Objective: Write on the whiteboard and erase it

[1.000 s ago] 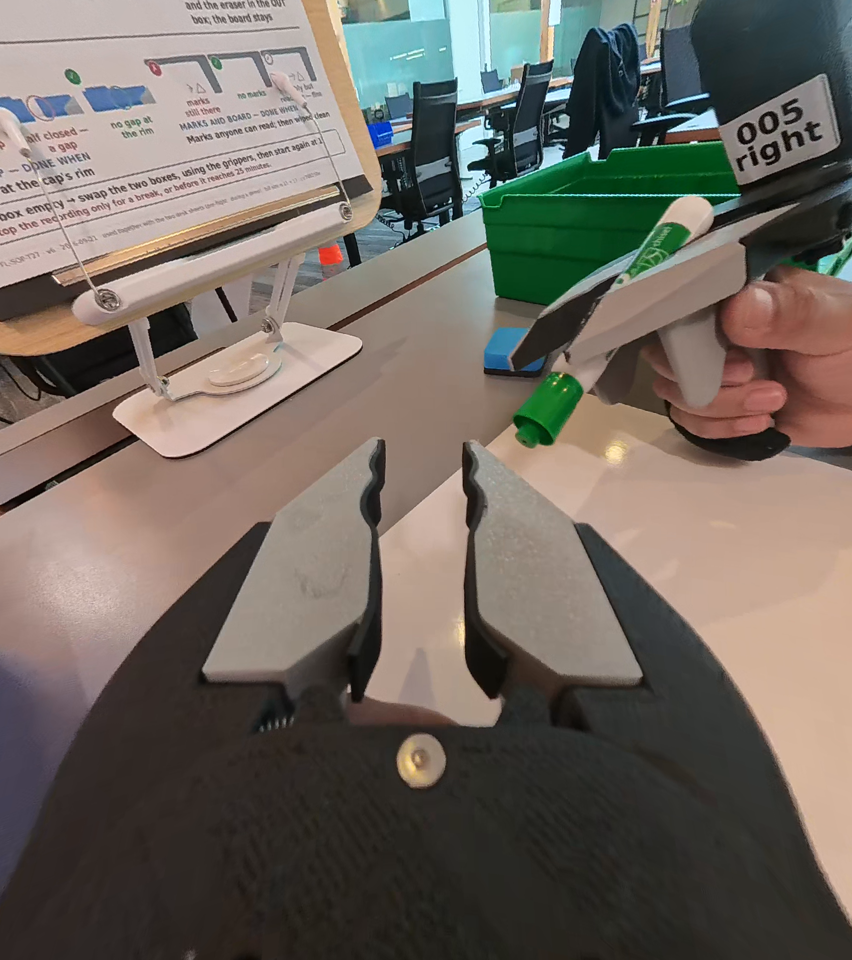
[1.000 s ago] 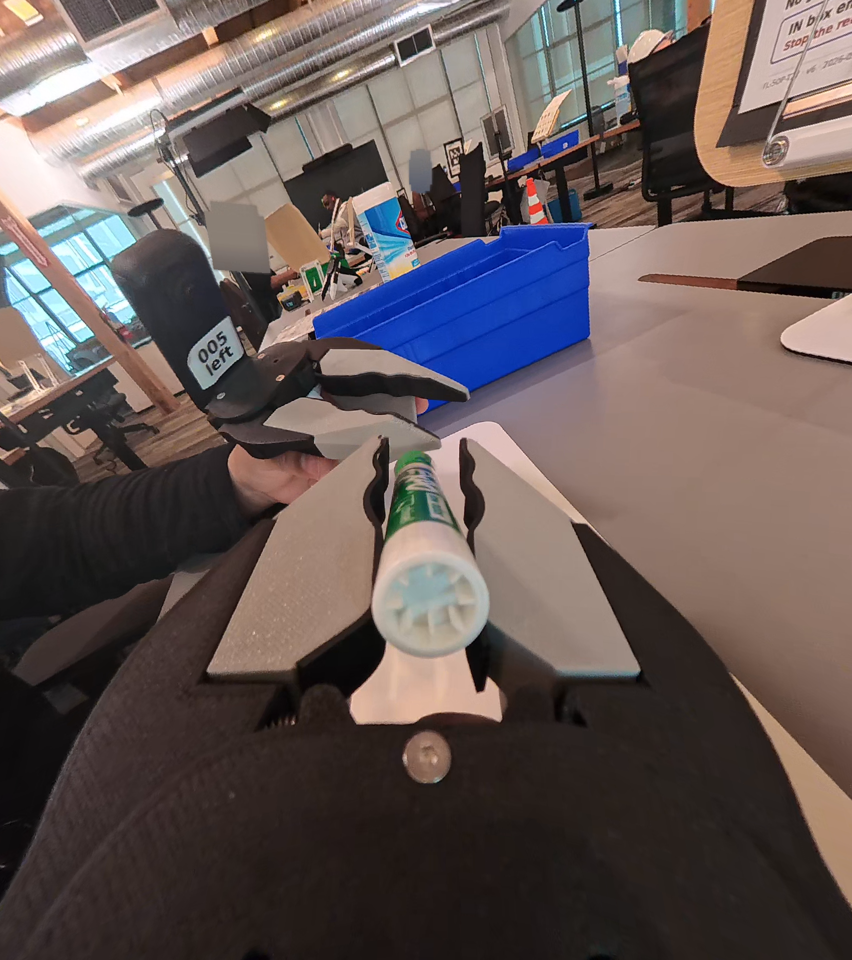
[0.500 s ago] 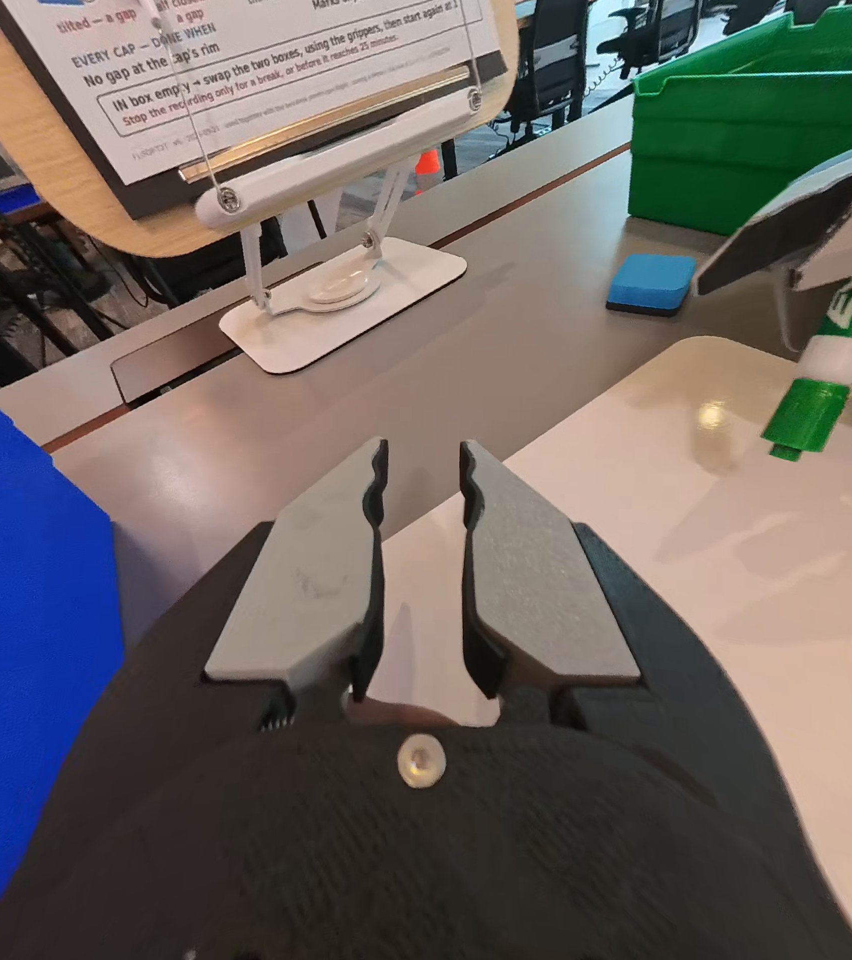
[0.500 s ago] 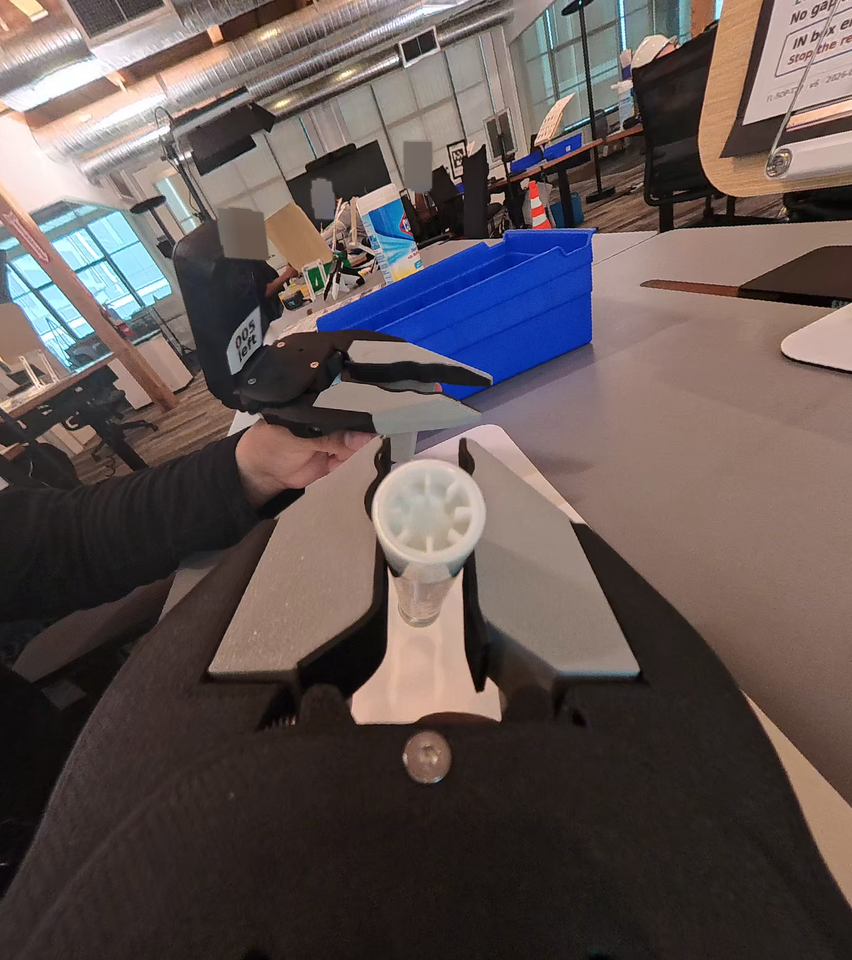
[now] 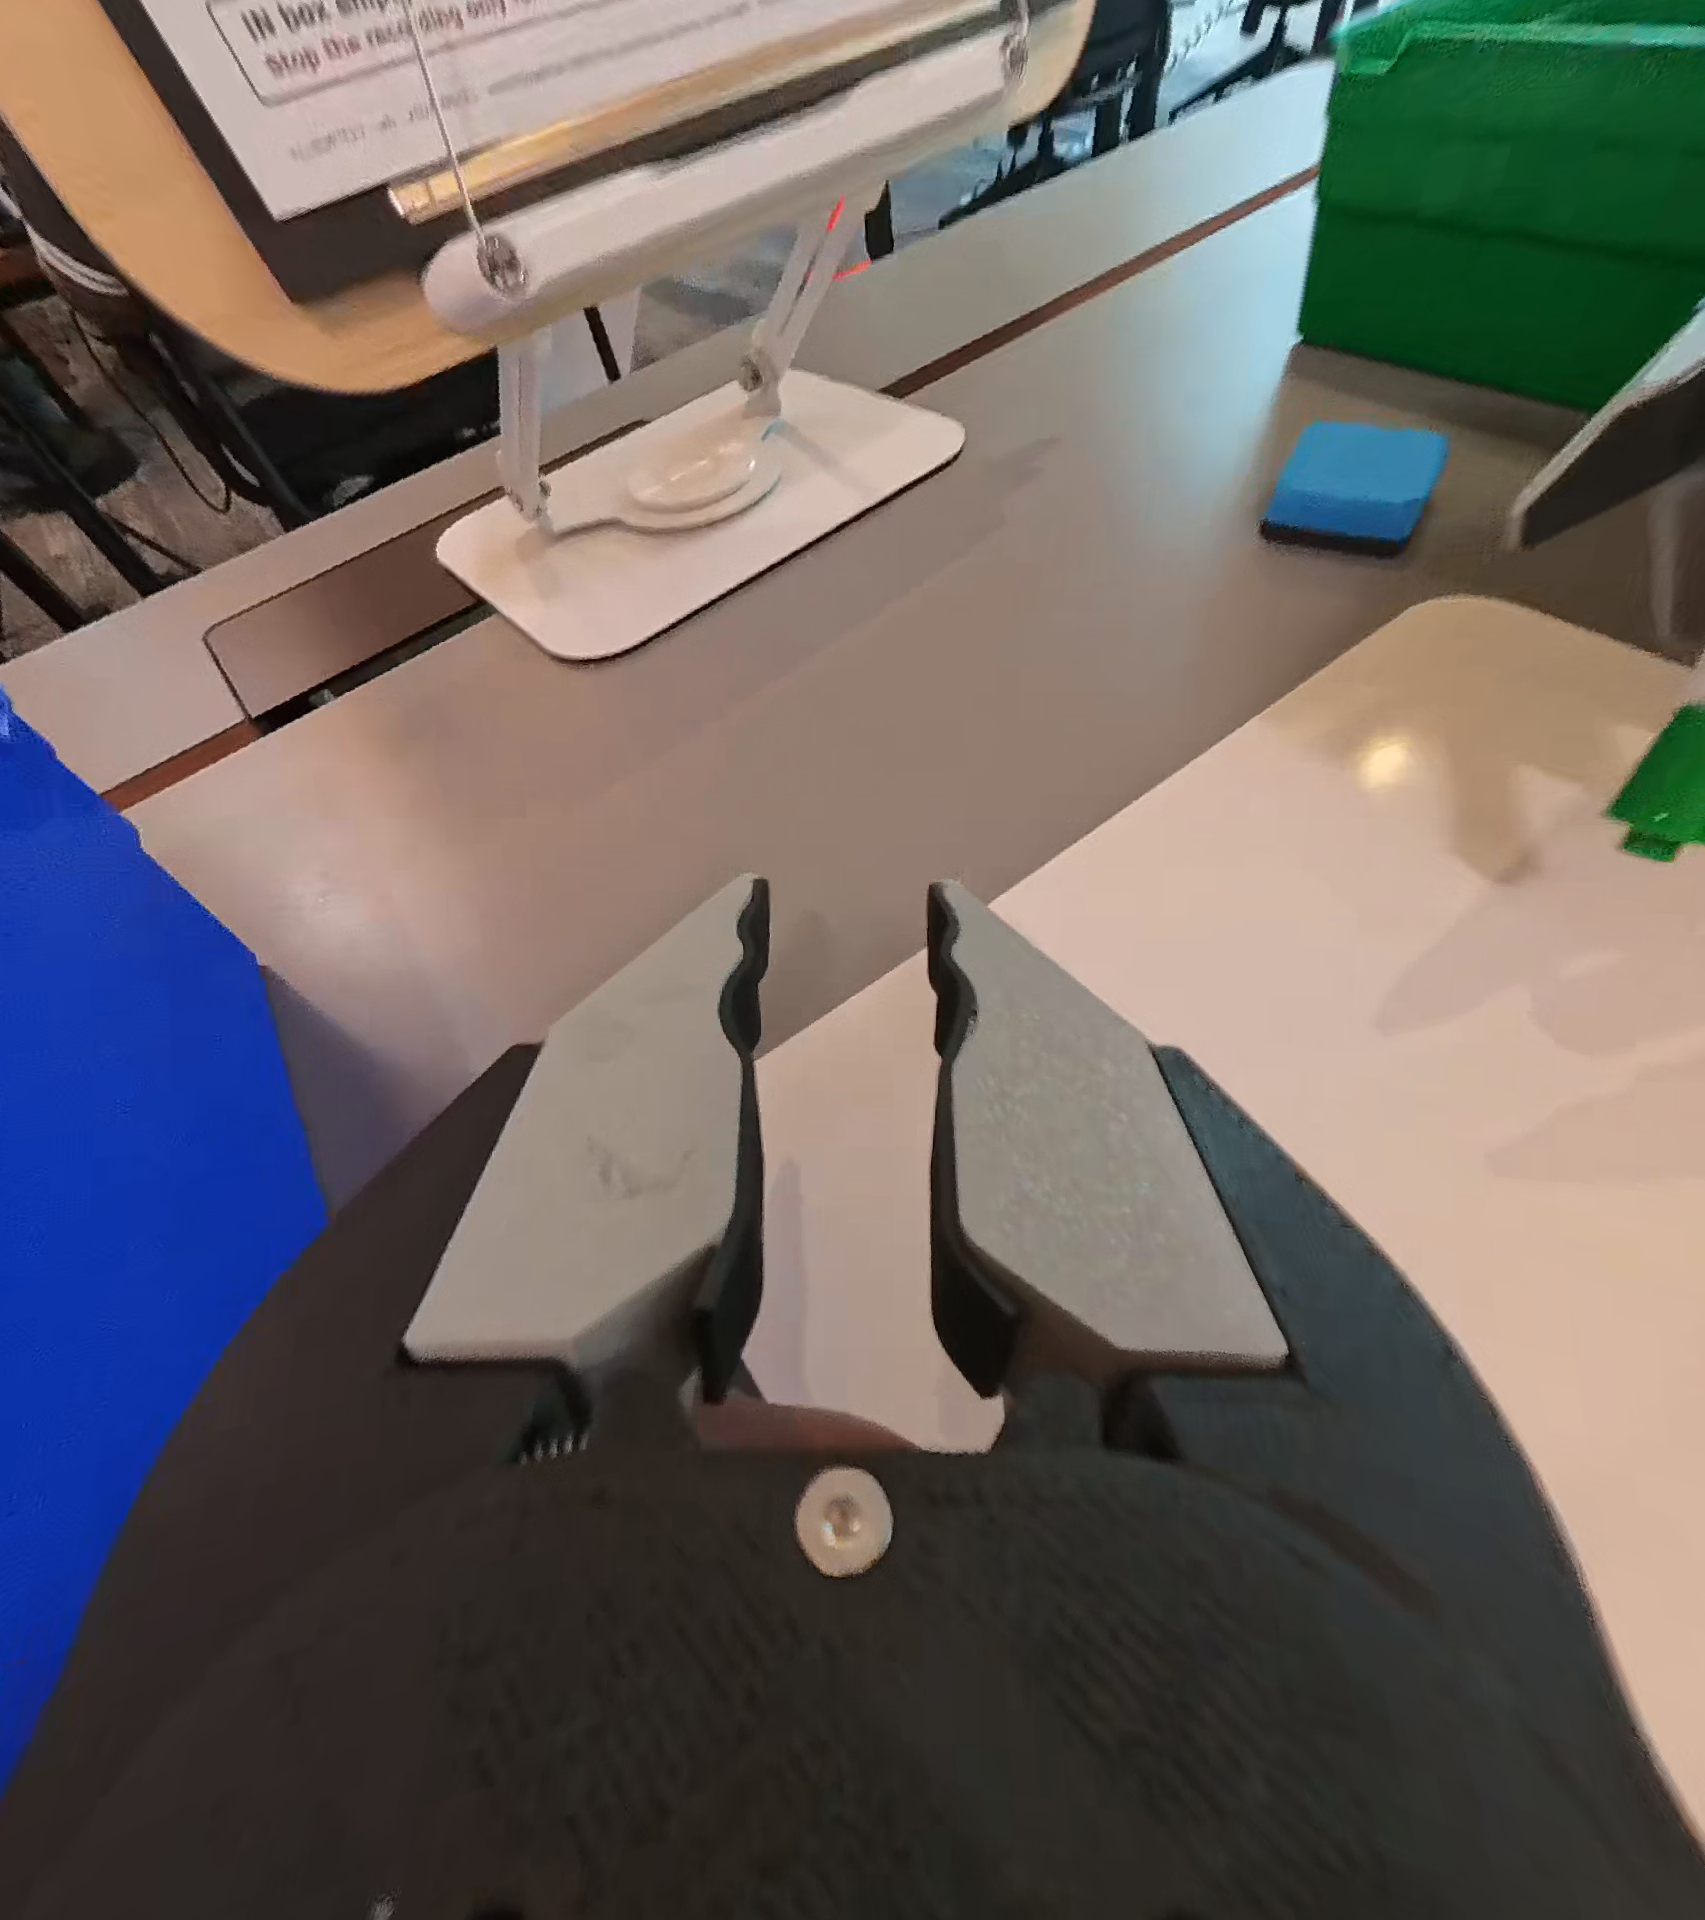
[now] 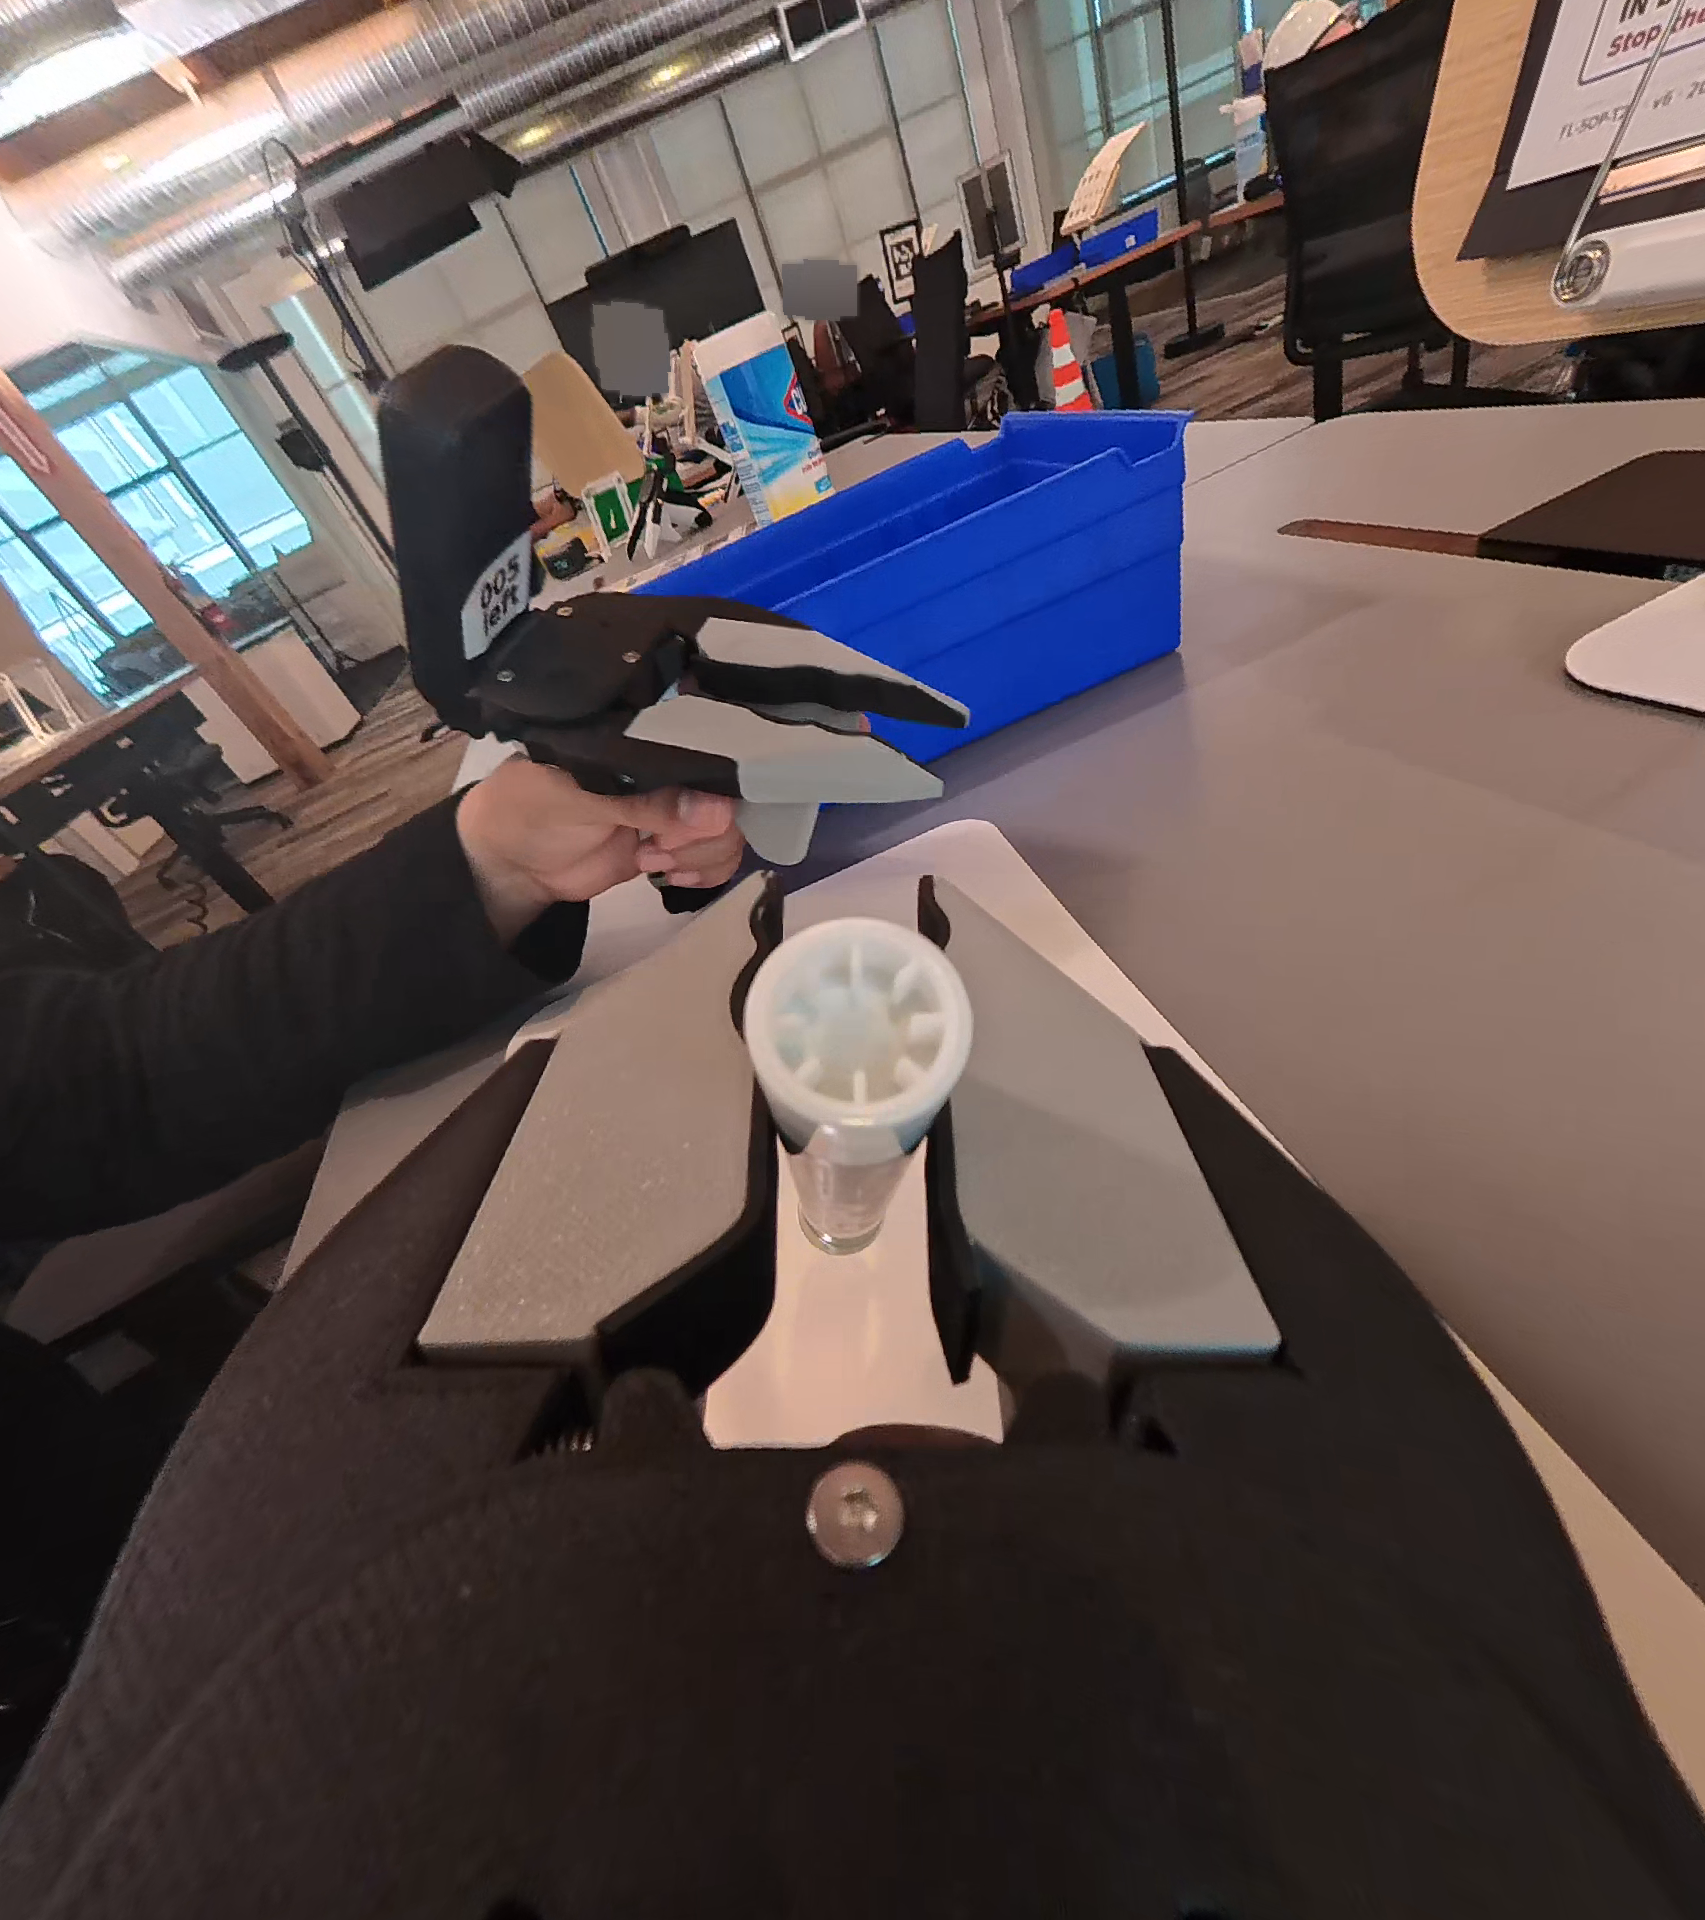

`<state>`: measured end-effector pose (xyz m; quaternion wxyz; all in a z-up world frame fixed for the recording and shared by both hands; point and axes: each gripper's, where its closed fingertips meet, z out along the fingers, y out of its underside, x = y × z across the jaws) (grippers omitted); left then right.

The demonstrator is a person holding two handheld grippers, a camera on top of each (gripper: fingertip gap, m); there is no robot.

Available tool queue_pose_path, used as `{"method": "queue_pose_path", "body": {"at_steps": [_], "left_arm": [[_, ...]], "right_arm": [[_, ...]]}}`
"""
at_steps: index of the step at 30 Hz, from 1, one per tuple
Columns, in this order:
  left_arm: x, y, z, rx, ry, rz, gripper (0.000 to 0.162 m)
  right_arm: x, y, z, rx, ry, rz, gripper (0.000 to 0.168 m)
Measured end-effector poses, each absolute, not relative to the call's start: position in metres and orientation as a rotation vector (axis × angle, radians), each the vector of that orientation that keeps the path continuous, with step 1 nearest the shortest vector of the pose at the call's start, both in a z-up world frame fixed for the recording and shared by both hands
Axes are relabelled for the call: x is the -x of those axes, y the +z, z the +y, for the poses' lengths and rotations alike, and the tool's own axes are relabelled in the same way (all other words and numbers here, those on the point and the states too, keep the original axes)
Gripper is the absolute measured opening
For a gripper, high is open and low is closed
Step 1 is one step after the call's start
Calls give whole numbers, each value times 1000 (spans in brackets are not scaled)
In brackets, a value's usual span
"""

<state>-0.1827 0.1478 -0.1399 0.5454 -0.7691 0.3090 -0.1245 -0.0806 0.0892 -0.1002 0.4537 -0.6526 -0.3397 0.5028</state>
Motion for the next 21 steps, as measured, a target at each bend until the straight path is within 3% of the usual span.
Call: {"method": "queue_pose_path", "body": {"at_steps": [4,12,21], "left_arm": [[175,-151,150,1834,-336,759,28],[155,-126,143,1762,-725,541,25],[110,-136,104,1664,-563,969,32]], "right_arm": [[81,-96,87,1591,1238,-847,24],[84,-96,84,1585,1238,-864,24],[84,-84,80,1538,1301,-834,24]]}}
